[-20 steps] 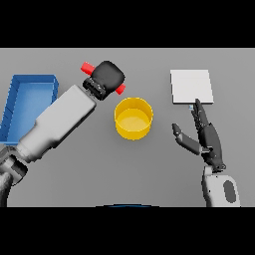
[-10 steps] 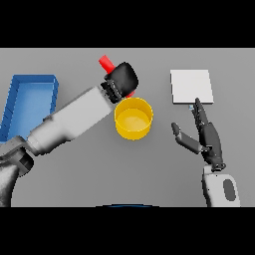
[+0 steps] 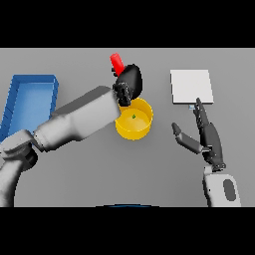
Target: Pick up the red beaker and tilt it to pour out 1 green nut into yellow bowl. Pick up the yellow bowl and place it on the metallic measuring scale.
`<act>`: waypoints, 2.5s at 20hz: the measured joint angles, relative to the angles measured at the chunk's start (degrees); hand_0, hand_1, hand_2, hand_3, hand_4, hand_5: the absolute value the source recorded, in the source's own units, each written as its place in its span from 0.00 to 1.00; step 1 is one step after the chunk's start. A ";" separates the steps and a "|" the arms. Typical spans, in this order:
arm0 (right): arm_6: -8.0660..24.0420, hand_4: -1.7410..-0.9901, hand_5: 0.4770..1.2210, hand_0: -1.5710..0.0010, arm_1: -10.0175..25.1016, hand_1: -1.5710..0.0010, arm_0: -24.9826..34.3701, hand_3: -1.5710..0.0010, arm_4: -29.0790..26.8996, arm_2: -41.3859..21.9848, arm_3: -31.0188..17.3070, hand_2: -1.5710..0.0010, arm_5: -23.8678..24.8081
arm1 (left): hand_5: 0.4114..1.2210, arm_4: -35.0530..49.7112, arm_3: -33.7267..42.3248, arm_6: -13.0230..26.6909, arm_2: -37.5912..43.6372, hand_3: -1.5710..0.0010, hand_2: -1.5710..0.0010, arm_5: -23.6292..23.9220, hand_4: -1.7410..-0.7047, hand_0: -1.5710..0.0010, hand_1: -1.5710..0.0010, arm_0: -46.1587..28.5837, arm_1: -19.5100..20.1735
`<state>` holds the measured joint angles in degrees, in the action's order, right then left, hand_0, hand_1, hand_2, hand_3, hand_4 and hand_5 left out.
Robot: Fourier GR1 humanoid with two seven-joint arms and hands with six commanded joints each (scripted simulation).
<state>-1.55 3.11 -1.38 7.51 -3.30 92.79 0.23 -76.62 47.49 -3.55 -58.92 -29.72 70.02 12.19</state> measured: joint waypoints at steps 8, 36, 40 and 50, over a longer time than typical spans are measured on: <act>0.24 0.68 0.15 1.00 -0.11 1.00 -0.64 1.00 0.91 -0.37 1.10 1.00 0.78 | 1.00 -2.70 -2.86 -1.57 -2.46 0.00 0.00 1.49 0.00 0.00 0.00 3.20 -0.13; -1.62 0.62 0.24 1.00 0.16 1.00 1.91 1.00 -0.20 -1.47 -0.87 1.00 -1.61 | 1.00 34.30 -31.26 21.28 53.02 0.05 0.00 24.75 0.01 0.00 0.00 8.76 22.76; -2.77 0.58 0.27 1.00 0.93 1.00 2.66 1.00 0.88 -1.34 -2.53 1.00 -1.36 | 1.00 40.52 -30.71 24.29 57.50 0.10 0.00 27.96 0.00 0.00 0.00 0.18 22.28; -4.41 0.56 0.33 1.00 1.34 1.00 1.49 1.00 1.98 -2.22 -2.60 1.00 -1.79 | 1.00 50.21 -7.70 32.74 60.21 0.13 0.00 31.45 0.00 0.00 0.00 -21.92 21.07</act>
<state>-5.96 4.45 0.11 9.49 -5.52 90.20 -1.56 -26.41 39.79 29.19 1.29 1.73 48.10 33.26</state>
